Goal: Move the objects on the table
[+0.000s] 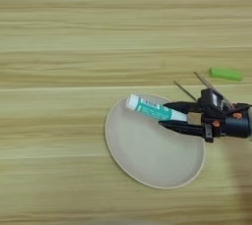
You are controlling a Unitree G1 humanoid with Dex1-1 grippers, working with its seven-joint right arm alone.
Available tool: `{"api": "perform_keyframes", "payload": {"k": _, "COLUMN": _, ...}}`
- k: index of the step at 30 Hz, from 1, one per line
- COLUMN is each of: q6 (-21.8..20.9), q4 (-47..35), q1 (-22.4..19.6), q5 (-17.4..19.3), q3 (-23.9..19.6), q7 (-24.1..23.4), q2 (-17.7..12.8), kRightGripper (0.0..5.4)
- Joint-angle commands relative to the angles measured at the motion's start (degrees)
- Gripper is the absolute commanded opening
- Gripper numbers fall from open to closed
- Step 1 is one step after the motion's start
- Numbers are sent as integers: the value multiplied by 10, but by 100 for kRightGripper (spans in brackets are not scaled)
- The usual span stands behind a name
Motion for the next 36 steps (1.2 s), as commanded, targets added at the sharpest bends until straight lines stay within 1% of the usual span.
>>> {"api": "perform_keyframes", "payload": {"k": 1, "q6": -22, "q4": -12, "q1": -21, "q5": -9, "q3": -1, "q7": -25, "q2": -20, "kRightGripper": 170}}
{"api": "perform_keyframes", "payload": {"k": 11, "q6": -34, "q4": 6, "q1": -20, "q5": -30, "q3": 18, "q7": -35, "q2": -15, "kRightGripper": 170}}
{"api": "perform_keyframes", "payload": {"k": 23, "q6": -53, "q4": 32, "q1": -20, "q5": -56, "q3": 37, "q7": -43, "q2": -18, "kRightGripper": 170}}
{"api": "perform_keyframes", "payload": {"k": 36, "q6": -62, "q4": 68, "q1": -35, "q5": -67, "q3": 46, "q7": -49, "q2": -13, "kRightGripper": 170}}
